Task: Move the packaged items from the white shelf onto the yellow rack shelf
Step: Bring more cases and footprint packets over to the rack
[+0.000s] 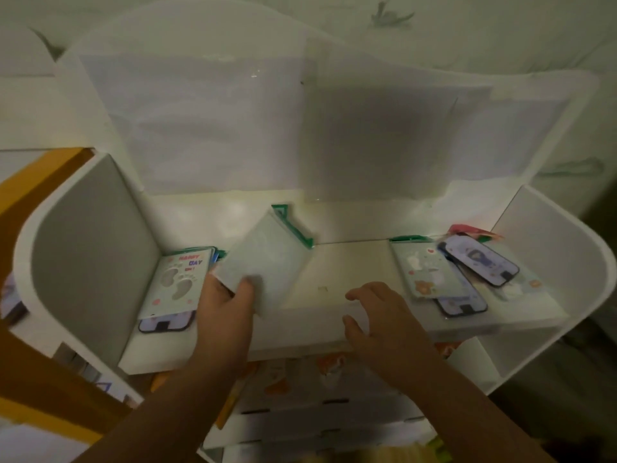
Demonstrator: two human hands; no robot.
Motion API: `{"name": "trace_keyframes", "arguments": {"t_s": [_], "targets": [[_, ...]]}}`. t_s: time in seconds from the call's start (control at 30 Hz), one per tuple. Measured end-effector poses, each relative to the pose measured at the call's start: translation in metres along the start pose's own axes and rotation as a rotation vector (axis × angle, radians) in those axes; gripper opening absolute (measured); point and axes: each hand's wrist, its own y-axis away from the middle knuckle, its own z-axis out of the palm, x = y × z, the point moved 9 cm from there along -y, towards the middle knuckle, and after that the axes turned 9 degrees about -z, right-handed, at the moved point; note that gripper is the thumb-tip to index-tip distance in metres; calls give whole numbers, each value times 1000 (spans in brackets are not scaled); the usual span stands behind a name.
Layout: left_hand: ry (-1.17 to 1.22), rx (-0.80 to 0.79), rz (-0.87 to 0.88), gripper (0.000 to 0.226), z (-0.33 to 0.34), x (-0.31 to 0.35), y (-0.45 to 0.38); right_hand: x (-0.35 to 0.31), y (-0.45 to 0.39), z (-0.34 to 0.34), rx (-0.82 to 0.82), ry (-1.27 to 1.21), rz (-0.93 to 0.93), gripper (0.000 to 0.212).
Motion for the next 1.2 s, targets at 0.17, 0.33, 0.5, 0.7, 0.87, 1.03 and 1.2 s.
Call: {"name": "trace_keyframes", "arguments": {"t_s": [0.17, 0.33, 0.5, 0.7, 0.87, 1.03, 1.2], "targets": [[599, -163, -397, 24, 63, -21, 27, 46, -3, -20, 55, 200, 144, 41], [670, -271, -499, 25, 98, -25, 52, 120, 6, -40, 83, 377, 443, 69], [725, -360, -551, 28, 119, -25, 71, 170, 11, -33, -24, 295, 635, 102], [779, -486, -643, 45, 131, -31, 82, 185, 3, -39, -25, 289, 662, 117], [768, -596, -739, 30, 135, -29, 99, 191, 4, -42, -118, 178, 717, 134], [756, -634, -792, 35, 134, -35, 108, 239, 1, -17, -100, 136, 743, 142], [718, -614, -791, 40, 129, -38, 111, 215, 7, -39, 51, 14, 763, 80]]}}
